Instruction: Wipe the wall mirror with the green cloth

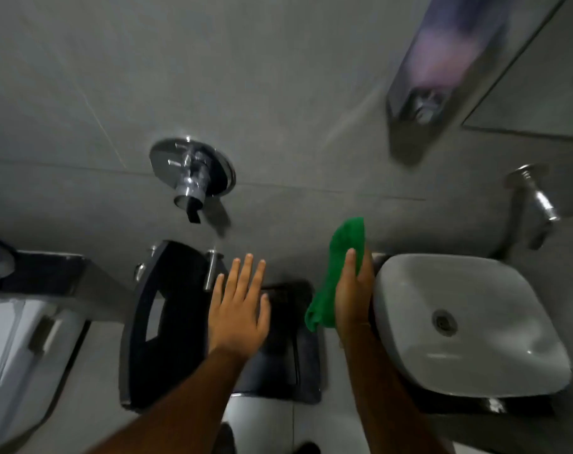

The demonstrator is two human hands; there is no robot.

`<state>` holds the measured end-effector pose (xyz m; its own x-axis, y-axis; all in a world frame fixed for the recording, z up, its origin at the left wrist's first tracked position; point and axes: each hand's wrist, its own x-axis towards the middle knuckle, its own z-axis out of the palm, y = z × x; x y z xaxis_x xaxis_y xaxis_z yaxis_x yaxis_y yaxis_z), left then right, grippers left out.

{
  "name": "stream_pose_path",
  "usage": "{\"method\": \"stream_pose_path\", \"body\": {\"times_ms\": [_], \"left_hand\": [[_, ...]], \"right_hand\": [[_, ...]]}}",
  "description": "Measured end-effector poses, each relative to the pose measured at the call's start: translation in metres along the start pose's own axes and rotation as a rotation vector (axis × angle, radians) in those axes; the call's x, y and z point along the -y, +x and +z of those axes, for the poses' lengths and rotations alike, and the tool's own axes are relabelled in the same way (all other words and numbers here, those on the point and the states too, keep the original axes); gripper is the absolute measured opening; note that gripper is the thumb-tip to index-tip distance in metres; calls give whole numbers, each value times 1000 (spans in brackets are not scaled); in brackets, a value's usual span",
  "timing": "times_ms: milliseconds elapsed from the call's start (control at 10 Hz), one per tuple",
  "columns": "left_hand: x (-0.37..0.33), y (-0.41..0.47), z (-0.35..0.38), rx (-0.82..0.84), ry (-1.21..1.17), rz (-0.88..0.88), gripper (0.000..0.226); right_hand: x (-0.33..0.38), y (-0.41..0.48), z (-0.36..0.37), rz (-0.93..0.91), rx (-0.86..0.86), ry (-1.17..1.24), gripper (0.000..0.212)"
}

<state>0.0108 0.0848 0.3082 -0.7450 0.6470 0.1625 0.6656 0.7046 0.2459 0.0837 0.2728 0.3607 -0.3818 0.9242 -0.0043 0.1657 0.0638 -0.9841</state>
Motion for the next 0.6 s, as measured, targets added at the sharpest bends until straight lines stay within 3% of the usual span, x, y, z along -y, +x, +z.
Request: {"method": "stream_pose_path", "body": {"times_ms": [200, 400, 500, 600], "left_hand": [[60, -48, 145, 205, 21, -118, 72], [105, -89, 241, 277, 1, -218, 71], [117, -102, 263, 305, 12, -214, 72], [125, -109, 280, 335, 18, -188, 72]], "right_hand": [[-201, -16, 47, 203, 172, -262, 45], [-365, -20, 108, 60, 458, -563, 53], [-410, -30, 137, 6, 584, -716, 57], [-444, -47, 162, -83, 782, -1010, 83]]}}
